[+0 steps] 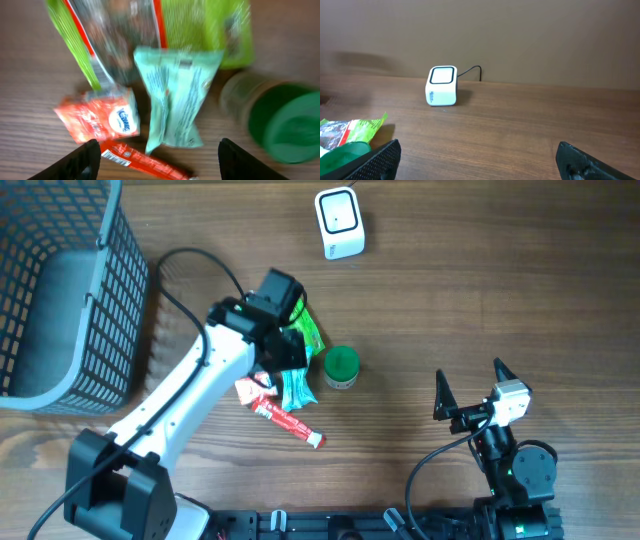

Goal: Scan the item barcode
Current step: 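Lift the pouch and red stick out and drop them on the table, then park the left arm beside the basket and move the right arm forward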

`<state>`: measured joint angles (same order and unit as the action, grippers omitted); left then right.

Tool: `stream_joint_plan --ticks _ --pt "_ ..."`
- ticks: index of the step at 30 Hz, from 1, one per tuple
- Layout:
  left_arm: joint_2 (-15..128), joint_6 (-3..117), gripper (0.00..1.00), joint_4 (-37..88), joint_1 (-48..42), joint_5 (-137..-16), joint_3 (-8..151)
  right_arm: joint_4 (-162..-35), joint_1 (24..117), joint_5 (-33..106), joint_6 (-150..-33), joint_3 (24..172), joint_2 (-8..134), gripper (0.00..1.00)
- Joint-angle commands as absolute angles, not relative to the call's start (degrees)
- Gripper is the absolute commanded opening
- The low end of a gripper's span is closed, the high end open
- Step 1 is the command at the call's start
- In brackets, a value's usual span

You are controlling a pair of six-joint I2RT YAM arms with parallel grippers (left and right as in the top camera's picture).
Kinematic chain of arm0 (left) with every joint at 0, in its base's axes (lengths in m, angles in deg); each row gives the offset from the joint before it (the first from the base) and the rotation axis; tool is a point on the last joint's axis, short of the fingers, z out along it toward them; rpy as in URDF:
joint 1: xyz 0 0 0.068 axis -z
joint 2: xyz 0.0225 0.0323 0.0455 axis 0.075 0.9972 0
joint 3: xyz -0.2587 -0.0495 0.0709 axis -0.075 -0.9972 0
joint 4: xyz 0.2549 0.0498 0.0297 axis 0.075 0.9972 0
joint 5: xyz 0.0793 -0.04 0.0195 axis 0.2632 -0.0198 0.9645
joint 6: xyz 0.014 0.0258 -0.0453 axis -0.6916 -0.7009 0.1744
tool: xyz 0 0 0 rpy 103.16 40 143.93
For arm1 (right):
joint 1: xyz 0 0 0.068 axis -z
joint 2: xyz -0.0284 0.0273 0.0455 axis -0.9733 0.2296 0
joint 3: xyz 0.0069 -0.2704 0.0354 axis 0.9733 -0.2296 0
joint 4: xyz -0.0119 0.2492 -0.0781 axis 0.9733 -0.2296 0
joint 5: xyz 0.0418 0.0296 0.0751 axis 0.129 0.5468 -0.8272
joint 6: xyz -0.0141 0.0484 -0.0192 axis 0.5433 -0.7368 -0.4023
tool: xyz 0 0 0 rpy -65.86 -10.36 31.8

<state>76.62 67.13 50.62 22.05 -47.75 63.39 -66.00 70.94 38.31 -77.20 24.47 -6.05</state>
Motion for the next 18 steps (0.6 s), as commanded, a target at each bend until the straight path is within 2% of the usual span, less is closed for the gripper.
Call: stream_joint_plan --ticks 1,5,14,18 --pt "75.92 66.37 0.81 54.09 17.57 -40.87 73.44 -65.68 71.23 38.23 -77.59 24.43 -6.29 1.0" --pt "75.92 66.41 1.0 53.68 8.76 -37.22 77.49 -65.68 71.23 38.23 -77.61 24.43 -6.29 1.0" --pt "75.94 66.41 1.0 54.77 -6.04 -34.44 77.46 -65.68 71.23 38.23 -77.59 24.43 -6.31 1.0" --pt "75.94 66.41 1.0 54.77 -7.81 -34.44 77.49 -65.68 71.23 38.23 -77.61 24.43 -6.29 1.0"
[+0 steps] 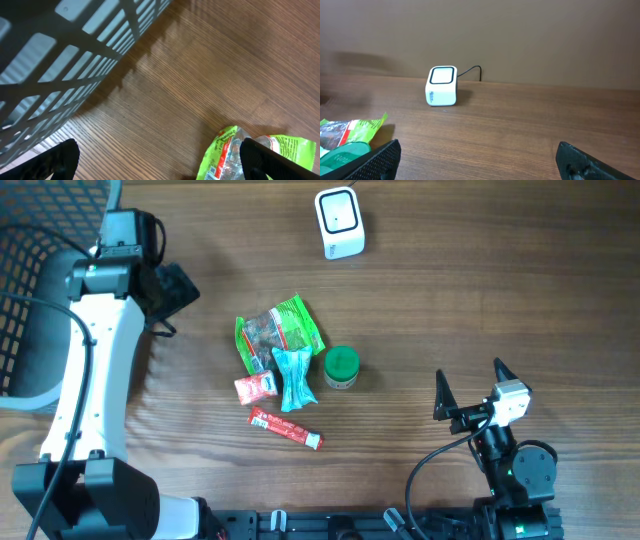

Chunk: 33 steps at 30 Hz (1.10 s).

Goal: Scan the item barcode
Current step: 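Park the left arm beside the basket and move the right arm forward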

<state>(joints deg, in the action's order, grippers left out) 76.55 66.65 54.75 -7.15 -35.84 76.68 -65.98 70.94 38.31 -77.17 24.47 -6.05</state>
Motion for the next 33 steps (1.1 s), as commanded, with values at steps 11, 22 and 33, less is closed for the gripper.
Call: stream_joint_plan --ticks 11,22,33 --pt "75.94 66.41 1.0 54.77 -7.81 -34.44 77.46 -65.09 71.23 36.17 -86.44 24.63 -6.31 1.0" --pt "75.94 66.41 1.0 54.77 -7.79 -34.44 77.46 -103.53 71.23 34.49 -86.35 76.19 22.26 1.0" --pt "75.94 66.41 1.0 54.77 -7.81 -34.44 77.46 -138.11 69.04 20.67 -94.4 118.13 69.91 0.64"
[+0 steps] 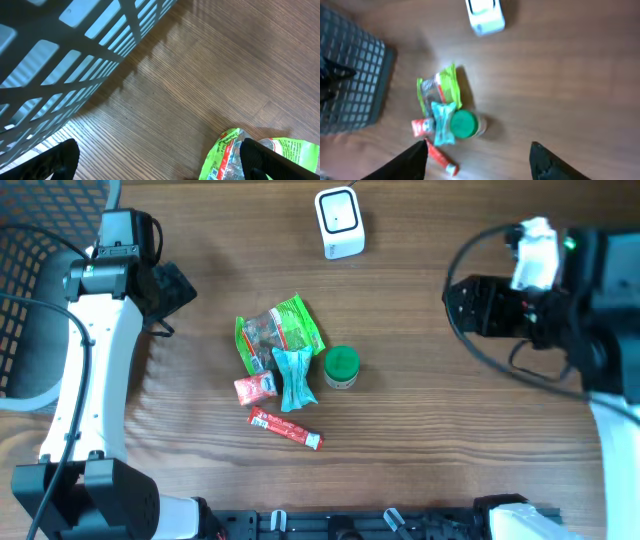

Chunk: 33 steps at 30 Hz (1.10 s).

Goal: Scan the item barcode
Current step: 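Park the left arm beside the basket and move the right arm forward, then lower the right gripper onto the green-capped bottle and grasp it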

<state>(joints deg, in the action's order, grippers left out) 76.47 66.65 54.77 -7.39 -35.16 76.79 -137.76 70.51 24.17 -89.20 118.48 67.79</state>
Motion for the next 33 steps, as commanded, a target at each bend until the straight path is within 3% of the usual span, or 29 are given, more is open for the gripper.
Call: stream_joint_plan --ticks 1,2,7,15,33 --pt "75.94 66.39 1.0 54.77 -7.79 -34.44 77.46 -138.39 65.57 24.61 -99.32 116.12 72.92 0.67" --pt "75.94 66.39 1.0 54.77 -7.81 -34.44 77.46 -138.44 61.57 29.53 -102.88 114.33 75.52 0.75" --pt "75.94 66.41 1.0 54.77 -7.81 -34.44 77.49 -135.55 48.39 38.95 -109.52 111.57 87.81 0.87" --pt "75.94 66.41 1.0 54.77 -7.81 -34.44 77.46 -129.93 41.85 36.96 -112.19 111.57 102.98 0.88" --pt "75.94 66.41 1.0 54.77 -7.81 -34.44 77.46 -120.01 40.5 37.46 -115.56 104.97 103.65 0.87"
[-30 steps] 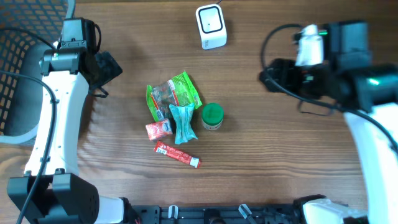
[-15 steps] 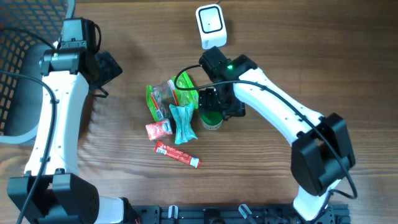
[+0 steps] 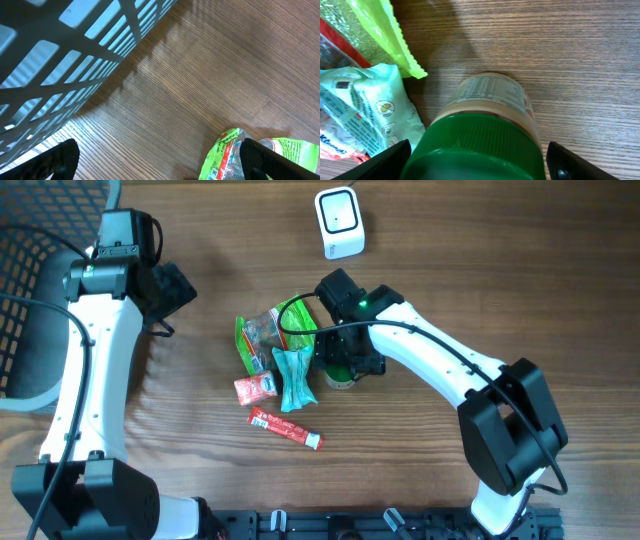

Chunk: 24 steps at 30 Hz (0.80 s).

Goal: Scan the item barcode
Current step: 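Lower the right gripper onto the green-capped bottle and grasp it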

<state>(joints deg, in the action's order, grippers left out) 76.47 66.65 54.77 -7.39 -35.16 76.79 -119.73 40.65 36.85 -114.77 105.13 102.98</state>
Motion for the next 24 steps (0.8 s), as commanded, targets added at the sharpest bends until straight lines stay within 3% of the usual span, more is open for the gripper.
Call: stream_joint_plan --ticks 1,6,18,21,24 --pt "75.94 66.41 1.0 54.77 -7.81 -34.44 77.46 -119.88 40.5 37.46 -115.56 104.78 103.65 0.87" --pt "75.94 66.41 1.0 54.77 -7.81 -34.44 77.46 -118.77 39.16 41.09 -116.65 103.31 103.85 0.86" --pt "75.94 66.41 1.0 54.77 -7.81 -34.44 77.46 -119.57 38.66 45.83 -114.7 102.74 103.85 0.69" --pt "75.94 66.41 1.0 54.79 -7.81 -34.44 77.46 -119.9 38.66 45.98 -110.22 102.74 103.85 0.71" --pt "75.94 66.39 1.0 54.77 -7.81 -34.44 77.46 -120.08 38.66 45.28 -112.98 102.74 103.85 0.83"
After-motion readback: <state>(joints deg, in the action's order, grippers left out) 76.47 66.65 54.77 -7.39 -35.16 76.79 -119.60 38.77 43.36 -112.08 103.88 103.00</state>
